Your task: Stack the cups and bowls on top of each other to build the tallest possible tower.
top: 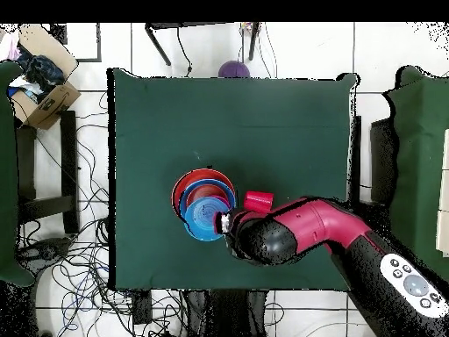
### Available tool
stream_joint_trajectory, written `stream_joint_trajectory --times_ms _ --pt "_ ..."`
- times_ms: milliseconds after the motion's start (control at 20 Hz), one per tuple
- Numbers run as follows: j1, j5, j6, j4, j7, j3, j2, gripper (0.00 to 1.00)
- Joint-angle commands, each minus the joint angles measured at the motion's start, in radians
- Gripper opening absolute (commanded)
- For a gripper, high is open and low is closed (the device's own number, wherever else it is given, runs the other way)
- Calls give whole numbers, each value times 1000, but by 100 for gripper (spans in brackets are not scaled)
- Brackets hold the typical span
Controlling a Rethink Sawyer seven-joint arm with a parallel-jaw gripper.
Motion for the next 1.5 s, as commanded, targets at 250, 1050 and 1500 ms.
stream_joint_trajectory --times_ms 250,1050,1500 --pt "-3 -123 -4 55 -211 6 -15 0" --pt "7 -117 -6 41 -185 3 -23 0" --pt "17 -99 9 28 -188 9 -13 0"
